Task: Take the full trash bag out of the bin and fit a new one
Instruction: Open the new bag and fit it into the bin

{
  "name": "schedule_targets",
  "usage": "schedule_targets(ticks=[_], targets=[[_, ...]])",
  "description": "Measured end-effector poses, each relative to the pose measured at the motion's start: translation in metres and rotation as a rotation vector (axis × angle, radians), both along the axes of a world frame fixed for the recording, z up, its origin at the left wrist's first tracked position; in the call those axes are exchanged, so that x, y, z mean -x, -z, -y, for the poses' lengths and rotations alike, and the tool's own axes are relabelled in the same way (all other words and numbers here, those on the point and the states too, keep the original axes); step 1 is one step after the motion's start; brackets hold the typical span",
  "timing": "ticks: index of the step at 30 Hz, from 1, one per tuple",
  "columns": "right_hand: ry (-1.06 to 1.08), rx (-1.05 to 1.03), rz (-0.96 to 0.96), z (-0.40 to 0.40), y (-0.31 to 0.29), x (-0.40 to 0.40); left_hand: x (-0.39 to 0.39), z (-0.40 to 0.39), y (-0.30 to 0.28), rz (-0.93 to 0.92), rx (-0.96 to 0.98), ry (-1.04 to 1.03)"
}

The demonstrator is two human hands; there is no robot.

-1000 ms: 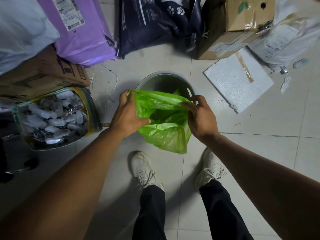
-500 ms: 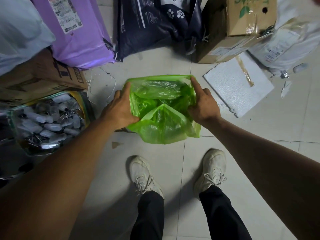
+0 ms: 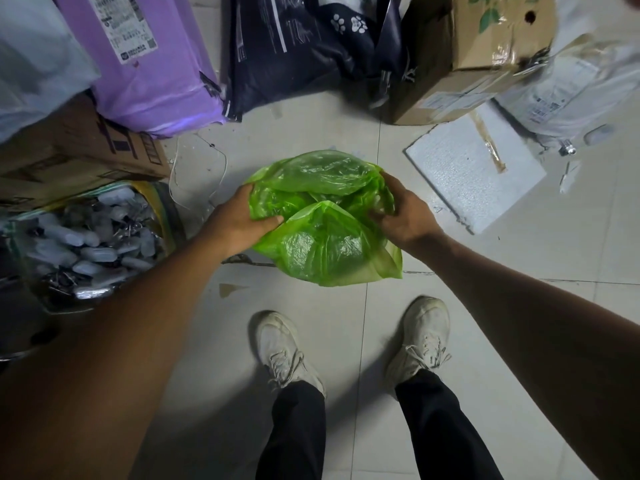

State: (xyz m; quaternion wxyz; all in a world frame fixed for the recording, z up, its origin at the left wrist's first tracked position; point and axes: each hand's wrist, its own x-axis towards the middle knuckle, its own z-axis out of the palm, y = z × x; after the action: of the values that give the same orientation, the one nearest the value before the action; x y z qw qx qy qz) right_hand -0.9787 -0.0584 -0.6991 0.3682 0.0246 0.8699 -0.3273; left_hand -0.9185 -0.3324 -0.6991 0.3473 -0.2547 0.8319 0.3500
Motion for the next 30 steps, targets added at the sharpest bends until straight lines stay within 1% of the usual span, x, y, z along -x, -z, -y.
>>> schedule_targets(ticks=[2, 4, 6, 8, 10, 11, 12, 15, 17, 19, 21, 23, 25, 27, 30], targets=[[-0.005, 0.014, 0.011, -0.008, -0.001, -0.011, -0.008, -0.002, -0.003, -0.047, 0.002, -0.017], [-0.009, 0.024, 0.013, -0.014, -0.003, -0.023, -0.016, -0.006, -0.006, -0.090, 0.035, 0.014], [-0.004, 0.028, 0.011, -0.017, -0.006, -0.034, -0.022, -0.010, -0.009, -0.099, 0.025, -0.003], [0.007, 0.048, 0.021, -0.018, -0.011, -0.042, -0.027, -0.015, -0.013, -0.081, -0.084, -0.053], [0.030, 0.100, 0.030, -0.019, -0.015, -0.049, -0.030, -0.017, -0.012, -0.036, -0.216, -0.060], [0.032, 0.128, 0.034, -0.020, -0.017, -0.053, -0.032, -0.016, -0.010, -0.001, -0.230, -0.040], [0.018, 0.154, 0.036, -0.022, -0.017, -0.056, -0.034, -0.017, -0.009, 0.033, -0.219, -0.010], [-0.058, 0.185, 0.041, -0.029, -0.006, -0.065, -0.041, -0.019, -0.010, 0.115, -0.081, 0.125], [-0.100, 0.109, 0.038, -0.033, 0.004, -0.070, -0.047, -0.020, -0.010, 0.085, 0.053, 0.207], [-0.114, 0.007, -0.008, -0.035, 0.011, -0.073, -0.050, -0.020, -0.007, 0.013, 0.177, 0.209], [-0.070, -0.086, -0.065, -0.033, 0.015, -0.071, -0.050, -0.021, -0.002, -0.037, 0.274, 0.192], [-0.016, -0.119, -0.088, -0.031, 0.019, -0.066, -0.049, -0.024, 0.002, -0.066, 0.344, 0.207], [-0.005, -0.110, -0.105, -0.029, 0.020, -0.062, -0.048, -0.024, 0.004, -0.084, 0.361, 0.192], [-0.011, -0.098, -0.123, -0.028, 0.020, -0.062, -0.048, -0.021, 0.006, -0.091, 0.327, 0.160], [0.035, -0.104, -0.080, -0.026, 0.019, -0.065, -0.050, -0.019, 0.000, -0.096, 0.150, 0.064]])
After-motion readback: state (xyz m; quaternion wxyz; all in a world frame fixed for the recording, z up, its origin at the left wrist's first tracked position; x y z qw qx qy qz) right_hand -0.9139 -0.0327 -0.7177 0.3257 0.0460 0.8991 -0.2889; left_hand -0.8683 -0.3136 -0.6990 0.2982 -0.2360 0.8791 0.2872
